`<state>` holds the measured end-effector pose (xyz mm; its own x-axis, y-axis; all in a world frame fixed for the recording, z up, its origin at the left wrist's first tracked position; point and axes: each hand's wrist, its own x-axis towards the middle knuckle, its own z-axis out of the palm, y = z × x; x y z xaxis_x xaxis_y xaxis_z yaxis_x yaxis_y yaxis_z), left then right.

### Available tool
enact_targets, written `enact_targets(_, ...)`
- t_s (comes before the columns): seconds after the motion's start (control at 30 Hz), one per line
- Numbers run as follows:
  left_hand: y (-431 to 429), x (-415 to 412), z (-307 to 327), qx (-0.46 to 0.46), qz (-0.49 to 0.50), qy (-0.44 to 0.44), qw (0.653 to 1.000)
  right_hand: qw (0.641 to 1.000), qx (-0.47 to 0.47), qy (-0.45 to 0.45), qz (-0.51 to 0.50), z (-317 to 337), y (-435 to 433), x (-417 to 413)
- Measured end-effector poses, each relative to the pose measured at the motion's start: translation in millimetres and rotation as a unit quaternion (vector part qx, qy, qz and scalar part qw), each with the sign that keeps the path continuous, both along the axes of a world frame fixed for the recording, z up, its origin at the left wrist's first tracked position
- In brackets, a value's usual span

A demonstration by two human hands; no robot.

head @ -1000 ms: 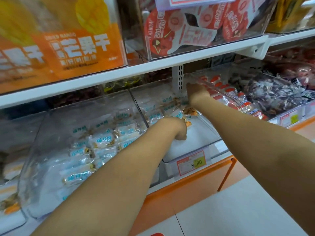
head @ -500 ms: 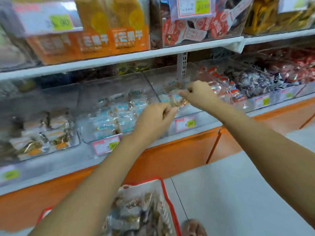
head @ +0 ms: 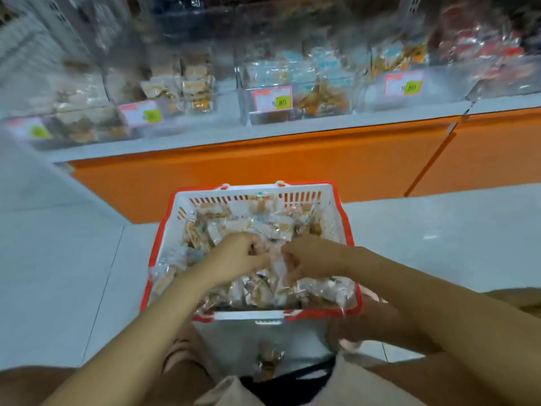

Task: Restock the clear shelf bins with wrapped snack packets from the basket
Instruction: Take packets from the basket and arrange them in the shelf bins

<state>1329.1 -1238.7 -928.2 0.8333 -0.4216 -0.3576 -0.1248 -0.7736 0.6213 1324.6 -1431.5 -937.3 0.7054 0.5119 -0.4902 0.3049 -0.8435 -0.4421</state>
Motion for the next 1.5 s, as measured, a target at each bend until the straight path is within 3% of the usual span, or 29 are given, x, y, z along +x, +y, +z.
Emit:
enact_targets(0.13, 22, -36, -11, 0.035, -0.033, 0.121, 0.992, 0.993, 0.037, -0.103, 0.031, -21, 18, -39)
enact_targets(0.23, 33, -51, -27, 0.134, -0.099, 0.164, 0.972, 0.967, -0.009, -0.191, 0.166, -32, 21, -58)
enact_targets(0.3, 36, -59, -38, 0.196, -0.110, 0.089, 0.970, 0.952, -0.043, -0.240, 0.184, -40, 18, -64)
enact_targets(0.43, 43, -50, -58, 0.213, -0.008, -0.032, 0.977, 0.933, -0.058, -0.316, 0.163, -44, 14, -65)
enact_targets(0.63, 22, -63, -63, 0.102, 0.001, -0.173, 0.980, 0.933, -0.053, -0.339, 0.106, -48, 12, -53)
enact_targets(0.7, 15, -73, -68, 0.054, -0.032, -0.198, 0.978, 0.939, -0.080, -0.321, 0.099, -41, 8, -42)
enact_targets(0.73, 13, -76, -76, 0.044, -0.056, -0.166, 0.984, 0.941, -0.097, -0.306, 0.104, -38, 7, -39)
enact_targets(0.83, 13, -84, -114, 0.087, -0.096, 0.013, 0.992, 0.941, -0.060, -0.283, 0.172, -44, 1, -48)
enact_targets(0.9, 20, -83, -144, 0.117, -0.055, 0.117, 0.985, 0.940, -0.040, -0.246, 0.235, -52, -1, -64)
enact_targets(1.0, 24, -70, -183, 0.137, 0.014, 0.198, 0.971, 0.948, -0.145, -0.118, 0.256, -68, -3, -74)
enact_targets(1.13, 15, -65, -216, 0.156, 0.035, 0.208, 0.965, 0.967, -0.180, -0.074, 0.161, -96, -20, -68)
enact_targets(1.33, 9, -72, -243, 0.258, -0.114, 0.195, 0.939, 0.979, -0.175, -0.033, 0.101, -114, -36, -63)
enact_targets(1.5, 10, -70, -240, 0.280, -0.154, 0.187, 0.929, 0.983, -0.157, 0.012, 0.091, -110, -31, -61)
